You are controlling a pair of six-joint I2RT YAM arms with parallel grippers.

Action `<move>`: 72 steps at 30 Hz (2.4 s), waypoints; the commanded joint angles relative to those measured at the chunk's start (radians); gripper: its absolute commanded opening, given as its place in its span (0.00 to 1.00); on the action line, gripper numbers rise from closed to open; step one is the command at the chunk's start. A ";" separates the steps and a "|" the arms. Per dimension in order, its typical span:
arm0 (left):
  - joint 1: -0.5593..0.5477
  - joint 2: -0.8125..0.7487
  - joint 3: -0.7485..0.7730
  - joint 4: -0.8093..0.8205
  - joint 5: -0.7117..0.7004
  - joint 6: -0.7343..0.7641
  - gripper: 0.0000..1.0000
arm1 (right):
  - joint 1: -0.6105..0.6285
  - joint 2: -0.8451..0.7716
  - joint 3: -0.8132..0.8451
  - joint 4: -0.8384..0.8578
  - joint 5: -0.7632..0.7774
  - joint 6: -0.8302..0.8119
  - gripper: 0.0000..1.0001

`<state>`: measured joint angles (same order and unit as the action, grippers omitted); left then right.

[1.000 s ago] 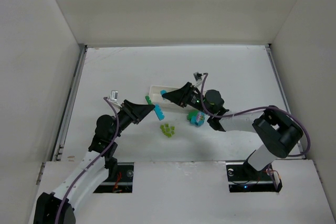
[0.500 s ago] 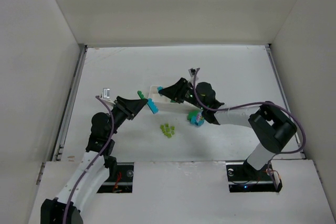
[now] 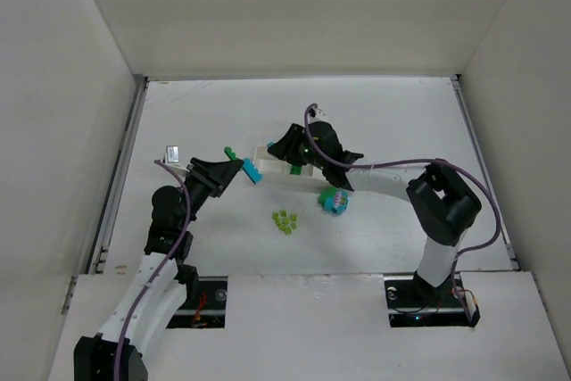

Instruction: Sort the legos into containers by color

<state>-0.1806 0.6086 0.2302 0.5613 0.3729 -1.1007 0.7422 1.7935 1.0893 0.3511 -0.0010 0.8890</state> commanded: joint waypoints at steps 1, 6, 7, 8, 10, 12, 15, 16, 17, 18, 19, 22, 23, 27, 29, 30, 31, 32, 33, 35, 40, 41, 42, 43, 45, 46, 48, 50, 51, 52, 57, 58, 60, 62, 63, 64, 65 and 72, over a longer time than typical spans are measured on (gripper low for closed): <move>0.011 -0.006 0.008 0.042 -0.003 0.021 0.09 | 0.022 0.036 0.084 -0.092 0.029 -0.042 0.42; 0.013 0.000 -0.012 0.054 -0.003 0.021 0.09 | 0.039 0.067 0.104 -0.103 0.027 -0.045 0.43; 0.013 0.005 -0.015 0.058 -0.003 0.021 0.09 | 0.041 0.075 0.107 -0.103 0.024 -0.045 0.44; 0.013 0.010 -0.019 0.064 -0.003 0.021 0.09 | 0.042 0.079 0.112 -0.103 0.022 -0.045 0.46; 0.011 0.020 -0.022 0.077 -0.003 0.021 0.09 | 0.045 0.086 0.121 -0.103 0.015 -0.045 0.46; 0.010 0.026 -0.022 0.086 -0.003 0.019 0.09 | 0.047 0.090 0.130 -0.103 0.015 -0.047 0.47; 0.010 0.026 -0.022 0.088 -0.003 0.018 0.09 | 0.047 0.090 0.139 -0.097 0.013 -0.044 0.55; 0.013 0.025 -0.022 0.088 -0.003 0.018 0.09 | 0.047 0.086 0.141 -0.093 0.013 -0.044 0.58; 0.013 0.023 -0.022 0.086 -0.003 0.016 0.09 | 0.047 0.081 0.141 -0.089 0.012 -0.044 0.59; 0.013 0.022 -0.020 0.084 -0.003 0.016 0.10 | 0.047 0.075 0.138 -0.084 0.010 -0.042 0.61; 0.013 0.020 -0.019 0.083 -0.003 0.016 0.10 | 0.047 0.069 0.135 -0.080 0.007 -0.039 0.62; 0.010 0.020 -0.014 0.084 -0.003 0.007 0.10 | 0.047 0.032 0.104 -0.064 0.001 -0.035 0.63; 0.008 0.019 -0.012 0.084 -0.003 0.004 0.10 | 0.044 0.008 0.077 -0.051 0.002 -0.032 0.63; 0.007 0.022 -0.011 0.097 0.004 -0.017 0.10 | 0.007 -0.162 -0.124 0.113 -0.020 0.001 0.63; -0.001 0.036 -0.012 0.130 0.012 -0.037 0.11 | -0.014 -0.264 -0.251 0.262 -0.083 0.021 0.65; -0.006 0.045 -0.014 0.149 0.018 -0.050 0.11 | -0.023 -0.304 -0.303 0.335 -0.127 0.033 0.67; -0.010 0.054 -0.014 0.167 0.026 -0.062 0.11 | -0.028 -0.334 -0.348 0.407 -0.175 0.047 0.70; -0.015 0.063 -0.017 0.187 0.030 -0.073 0.11 | -0.030 -0.354 -0.383 0.469 -0.224 0.065 0.74; -0.019 0.069 -0.020 0.202 0.035 -0.085 0.11 | -0.030 -0.368 -0.411 0.527 -0.264 0.083 0.77; -0.026 0.075 -0.026 0.225 0.041 -0.106 0.11 | -0.025 -0.376 -0.454 0.635 -0.313 0.125 0.82; -0.050 0.074 -0.031 0.232 0.043 -0.139 0.11 | -0.020 -0.303 -0.457 0.813 -0.408 0.220 0.86; -0.058 0.072 -0.031 0.230 0.041 -0.140 0.11 | -0.013 -0.286 -0.448 0.825 -0.425 0.231 0.86; -0.070 0.069 -0.029 0.224 0.037 -0.140 0.11 | -0.002 -0.273 -0.439 0.833 -0.435 0.237 0.87; -0.079 0.068 -0.029 0.223 0.034 -0.140 0.11 | 0.009 -0.264 -0.433 0.838 -0.436 0.238 0.88; -0.098 0.068 -0.028 0.223 0.028 -0.140 0.11 | 0.025 -0.252 -0.422 0.835 -0.436 0.240 0.88; -0.107 0.071 -0.028 0.223 0.023 -0.140 0.11 | 0.033 -0.249 -0.416 0.833 -0.436 0.240 0.88; -0.124 0.077 -0.028 0.224 0.015 -0.139 0.11 | 0.045 -0.243 -0.407 0.824 -0.430 0.238 0.87; -0.138 0.079 -0.028 0.224 0.008 -0.134 0.11 | 0.052 -0.238 -0.399 0.819 -0.430 0.240 0.81; -0.144 0.079 -0.028 0.223 0.003 -0.133 0.11 | 0.055 -0.237 -0.396 0.818 -0.430 0.240 0.78; -0.147 0.079 -0.029 0.223 -0.002 -0.130 0.11 | 0.056 -0.237 -0.394 0.818 -0.430 0.241 0.76; -0.156 0.091 -0.034 0.229 -0.005 -0.128 0.11 | 0.061 -0.224 -0.371 0.787 -0.438 0.243 0.70; -0.158 0.092 -0.034 0.232 -0.005 -0.128 0.11 | 0.065 -0.221 -0.367 0.779 -0.436 0.240 0.68; -0.161 0.094 -0.032 0.233 -0.005 -0.128 0.11 | 0.069 -0.212 -0.361 0.767 -0.432 0.238 0.66; -0.161 0.094 -0.031 0.233 -0.005 -0.128 0.11 | 0.070 -0.201 -0.352 0.763 -0.435 0.240 0.66; -0.161 0.094 -0.029 0.233 -0.005 -0.128 0.11 | 0.070 -0.197 -0.348 0.759 -0.436 0.240 0.66; -0.161 0.094 -0.029 0.233 -0.005 -0.128 0.11 | 0.070 -0.194 -0.347 0.756 -0.436 0.240 0.66; -0.161 0.094 -0.028 0.233 -0.005 -0.128 0.11 | 0.070 -0.191 -0.345 0.753 -0.435 0.238 0.66; -0.161 0.098 -0.031 0.236 -0.005 -0.125 0.11 | 0.072 -0.184 -0.341 0.750 -0.442 0.238 0.46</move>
<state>-0.3386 0.7052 0.2043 0.7284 0.3656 -1.2327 0.8021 1.6093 0.7063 1.0565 -0.4248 1.1290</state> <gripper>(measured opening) 0.344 0.486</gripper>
